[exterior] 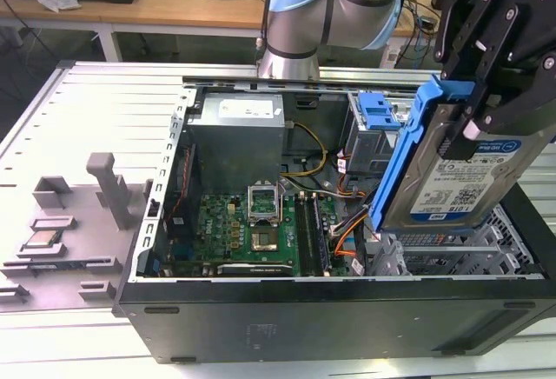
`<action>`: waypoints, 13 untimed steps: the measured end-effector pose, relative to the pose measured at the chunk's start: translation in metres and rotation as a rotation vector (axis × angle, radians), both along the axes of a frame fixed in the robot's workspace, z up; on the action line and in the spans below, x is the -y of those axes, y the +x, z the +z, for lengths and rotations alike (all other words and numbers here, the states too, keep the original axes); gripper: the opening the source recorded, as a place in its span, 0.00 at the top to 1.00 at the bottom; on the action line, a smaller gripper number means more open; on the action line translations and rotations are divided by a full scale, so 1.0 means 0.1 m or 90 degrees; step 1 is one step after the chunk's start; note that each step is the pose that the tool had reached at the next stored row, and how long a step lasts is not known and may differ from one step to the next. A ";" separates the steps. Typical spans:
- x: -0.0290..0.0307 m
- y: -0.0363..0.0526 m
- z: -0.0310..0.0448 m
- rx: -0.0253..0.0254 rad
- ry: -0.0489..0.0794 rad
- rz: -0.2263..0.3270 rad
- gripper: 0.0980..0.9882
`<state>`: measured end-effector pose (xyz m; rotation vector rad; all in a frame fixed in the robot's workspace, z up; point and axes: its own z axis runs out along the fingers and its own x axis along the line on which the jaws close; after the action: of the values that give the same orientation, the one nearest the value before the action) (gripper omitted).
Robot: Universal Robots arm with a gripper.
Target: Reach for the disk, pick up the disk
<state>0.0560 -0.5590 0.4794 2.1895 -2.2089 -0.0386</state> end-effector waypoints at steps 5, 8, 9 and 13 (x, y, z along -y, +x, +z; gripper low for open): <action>0.000 0.025 -0.027 0.0000 0.000 0.000 0.70; 0.000 0.037 -0.063 -0.0001 0.000 0.000 0.70; 0.000 0.039 -0.071 0.0000 0.000 0.000 0.70; 0.000 0.060 -0.126 -0.0004 0.000 0.000 0.70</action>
<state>0.0621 -0.5590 0.4668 2.1893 -2.2085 -0.0393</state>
